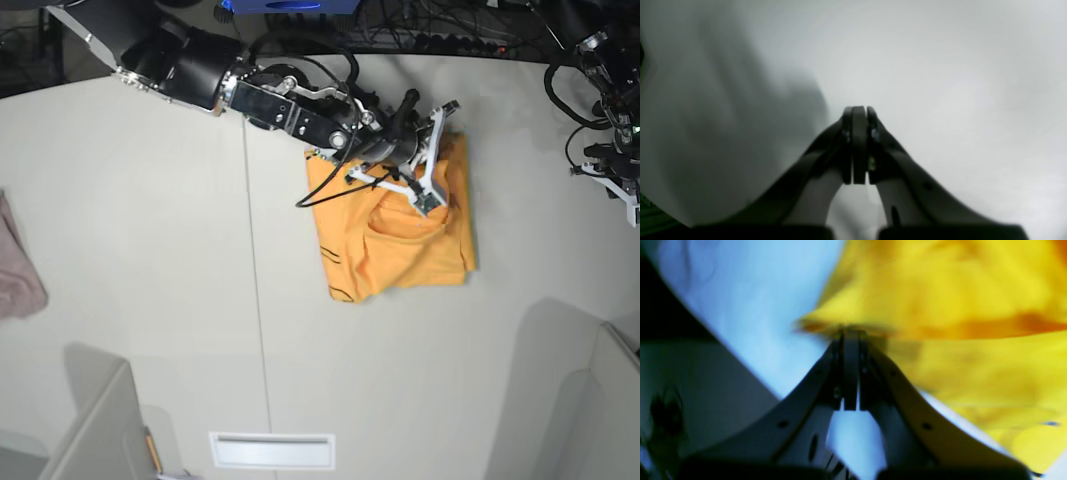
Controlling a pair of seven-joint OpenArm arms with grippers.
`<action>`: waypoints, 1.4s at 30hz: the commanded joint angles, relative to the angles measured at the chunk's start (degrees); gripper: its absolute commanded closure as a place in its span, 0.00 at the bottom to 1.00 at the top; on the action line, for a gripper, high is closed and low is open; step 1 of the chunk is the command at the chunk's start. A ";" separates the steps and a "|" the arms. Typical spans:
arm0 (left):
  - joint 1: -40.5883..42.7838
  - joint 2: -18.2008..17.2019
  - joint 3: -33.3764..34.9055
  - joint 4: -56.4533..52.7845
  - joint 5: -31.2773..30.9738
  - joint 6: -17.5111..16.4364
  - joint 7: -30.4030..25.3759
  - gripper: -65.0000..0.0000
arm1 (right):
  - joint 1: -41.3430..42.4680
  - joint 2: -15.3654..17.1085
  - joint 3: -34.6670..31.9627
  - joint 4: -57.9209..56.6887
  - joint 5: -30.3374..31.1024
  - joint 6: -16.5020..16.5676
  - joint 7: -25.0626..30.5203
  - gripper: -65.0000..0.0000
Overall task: Fold the T-shirt properly
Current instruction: 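Fold the held end over the shirt with the right gripper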
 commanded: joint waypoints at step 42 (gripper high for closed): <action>-0.86 -2.48 -0.45 -0.74 -0.08 0.34 -1.10 1.00 | 0.56 3.36 23.75 -4.57 -0.03 -0.25 -5.02 1.00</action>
